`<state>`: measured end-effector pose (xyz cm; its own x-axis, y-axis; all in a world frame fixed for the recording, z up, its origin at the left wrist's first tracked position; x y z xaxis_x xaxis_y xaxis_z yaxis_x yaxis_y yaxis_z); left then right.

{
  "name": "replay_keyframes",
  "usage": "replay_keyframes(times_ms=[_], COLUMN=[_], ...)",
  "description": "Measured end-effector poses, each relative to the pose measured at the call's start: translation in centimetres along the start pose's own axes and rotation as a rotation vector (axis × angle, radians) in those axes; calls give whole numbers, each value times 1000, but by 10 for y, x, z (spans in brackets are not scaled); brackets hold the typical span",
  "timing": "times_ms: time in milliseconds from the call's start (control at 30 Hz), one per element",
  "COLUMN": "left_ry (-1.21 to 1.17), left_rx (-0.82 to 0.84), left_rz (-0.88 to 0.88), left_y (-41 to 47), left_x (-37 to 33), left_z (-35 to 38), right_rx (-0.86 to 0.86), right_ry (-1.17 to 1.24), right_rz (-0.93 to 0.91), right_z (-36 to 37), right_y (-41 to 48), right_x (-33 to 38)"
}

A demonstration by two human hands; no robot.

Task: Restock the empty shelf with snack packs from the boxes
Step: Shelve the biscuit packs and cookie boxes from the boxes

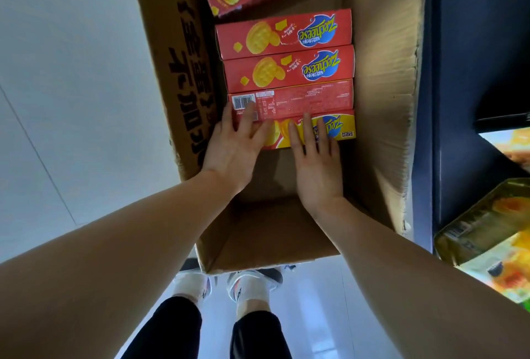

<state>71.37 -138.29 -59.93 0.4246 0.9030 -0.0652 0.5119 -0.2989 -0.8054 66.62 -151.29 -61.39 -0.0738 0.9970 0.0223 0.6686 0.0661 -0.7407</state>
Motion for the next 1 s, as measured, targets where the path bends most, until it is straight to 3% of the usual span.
replay_keyframes(times_ms=[200,400,533,700,933,1000], left_ry=[-94,17,-36,-134,-93,-61], left_rx=[-22,-103,-46,-6,72,-19], left_rz=[-44,22,145,231,421,471], left_y=[3,-4,-2,-2,-8,-11], left_x=[6,2,-9,-12,-27,-33], left_z=[-15,-14,-5,-1,11,4], right_rx=[2,-170,-251,-181,-189,-161], right_ry=[-12,58,97,100,86,25], right_rz=[61,9,-51,-42,-82,-99], right_z=[7,-18,-32,-20,-20,-16], right_y=[0,7,14,8,4,1], right_x=[8,0,-6,-8,-12,-7])
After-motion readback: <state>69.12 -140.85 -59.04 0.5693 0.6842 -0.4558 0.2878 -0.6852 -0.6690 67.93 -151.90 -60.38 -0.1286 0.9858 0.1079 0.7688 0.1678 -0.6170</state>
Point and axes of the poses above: each hand's wrist, its own y-axis towards the middle knuckle, its own z-axis out of the palm, x = y × z, the point moved 8 cm from there along y, towards the middle knuckle, and after that the axes turned 13 degrees about x, right-handed, at the moved point
